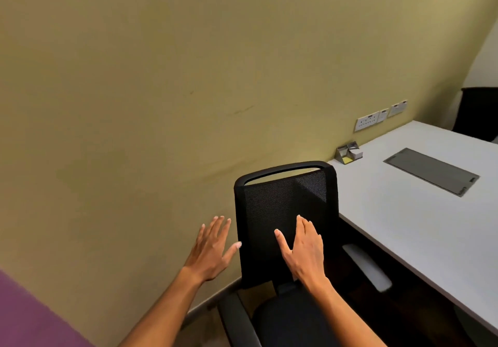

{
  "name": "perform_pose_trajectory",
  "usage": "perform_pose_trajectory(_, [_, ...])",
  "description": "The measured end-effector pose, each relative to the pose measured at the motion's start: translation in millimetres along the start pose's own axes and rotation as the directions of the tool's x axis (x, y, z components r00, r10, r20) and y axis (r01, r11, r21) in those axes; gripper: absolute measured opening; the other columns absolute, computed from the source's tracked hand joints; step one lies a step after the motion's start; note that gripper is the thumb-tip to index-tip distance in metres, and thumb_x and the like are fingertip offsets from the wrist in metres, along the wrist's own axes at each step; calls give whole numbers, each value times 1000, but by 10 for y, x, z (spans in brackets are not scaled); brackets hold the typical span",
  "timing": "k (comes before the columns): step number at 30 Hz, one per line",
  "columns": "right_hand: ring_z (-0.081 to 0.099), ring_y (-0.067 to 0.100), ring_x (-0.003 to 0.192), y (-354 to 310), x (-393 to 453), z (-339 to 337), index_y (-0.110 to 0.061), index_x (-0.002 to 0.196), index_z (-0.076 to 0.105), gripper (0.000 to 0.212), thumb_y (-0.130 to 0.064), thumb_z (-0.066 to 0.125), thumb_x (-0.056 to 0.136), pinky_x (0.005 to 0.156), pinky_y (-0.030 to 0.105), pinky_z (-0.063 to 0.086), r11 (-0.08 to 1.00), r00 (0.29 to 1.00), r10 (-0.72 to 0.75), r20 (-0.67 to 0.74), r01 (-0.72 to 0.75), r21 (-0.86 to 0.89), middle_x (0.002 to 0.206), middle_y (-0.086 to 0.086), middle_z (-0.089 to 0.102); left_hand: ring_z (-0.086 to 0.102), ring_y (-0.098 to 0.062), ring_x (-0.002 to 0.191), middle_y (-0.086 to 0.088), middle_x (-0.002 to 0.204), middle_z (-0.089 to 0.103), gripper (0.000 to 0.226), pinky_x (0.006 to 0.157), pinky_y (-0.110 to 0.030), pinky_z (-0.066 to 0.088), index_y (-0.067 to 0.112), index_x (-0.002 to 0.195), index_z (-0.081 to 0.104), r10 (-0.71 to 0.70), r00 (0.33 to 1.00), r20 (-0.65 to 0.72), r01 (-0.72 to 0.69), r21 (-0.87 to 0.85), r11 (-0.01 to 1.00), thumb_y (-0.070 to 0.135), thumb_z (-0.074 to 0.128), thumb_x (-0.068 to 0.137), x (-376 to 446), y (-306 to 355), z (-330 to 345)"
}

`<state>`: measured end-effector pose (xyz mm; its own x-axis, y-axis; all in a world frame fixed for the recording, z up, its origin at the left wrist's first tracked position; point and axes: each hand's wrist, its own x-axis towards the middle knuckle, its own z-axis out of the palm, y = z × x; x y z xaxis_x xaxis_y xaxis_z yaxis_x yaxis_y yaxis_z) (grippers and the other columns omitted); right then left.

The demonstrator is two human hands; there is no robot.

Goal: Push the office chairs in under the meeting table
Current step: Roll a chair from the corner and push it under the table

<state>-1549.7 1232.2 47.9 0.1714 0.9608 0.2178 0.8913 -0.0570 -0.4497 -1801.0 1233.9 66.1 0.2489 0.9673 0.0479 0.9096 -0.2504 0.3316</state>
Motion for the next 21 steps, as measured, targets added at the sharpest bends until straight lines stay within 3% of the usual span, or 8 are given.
perform_pose_trajectory(7, [16,27,152,-505,785,450,-14,156,18,91,-77,28,91,121,52,20,997,997,76,3,-76,28,162,10,24,-4,-16,154,-5,168,5,73,124,-40,-5,16,159,10,181,982,-57,-182,-11,983,55,34,102,1603,-201,-310])
perform_pose_trajectory(9, [12,27,152,-521,1177,617,-14,157,16,93,-77,30,91,122,52,16,985,985,172,-25,-172,17,163,9,22,-4,-18,155,-6,168,5,71,124,-41,-4,16,159,10,288,957,-26,-289,-48,956,53,34,103,2293,-166,-238])
perform_pose_trajectory(13, [5,28,153,-789,1700,895,-13,157,14,96,-78,32,89,123,53,9,951,950,309,-40,-308,25,165,9,15,-4,-17,155,-6,168,5,70,124,-41,-5,17,159,9,373,927,33,-371,-59,927,51,34,104,2962,-223,-178])
perform_pose_trajectory(17, [-2,31,153,-1105,2515,1158,-10,156,18,99,-80,32,86,122,58,4,852,849,523,-73,-521,50,166,11,9,-3,-17,155,-5,168,5,69,125,-41,-4,18,159,9,507,852,128,-500,-86,862,50,35,104,3891,-370,-193])
perform_pose_trajectory(21, [-10,35,152,-1221,2939,1283,-5,140,45,99,-84,38,80,120,62,1,752,750,659,-53,-660,2,166,12,4,2,-18,155,-6,167,11,68,125,-41,-1,17,159,15,580,806,117,-568,-118,814,49,38,104,4353,-436,-214])
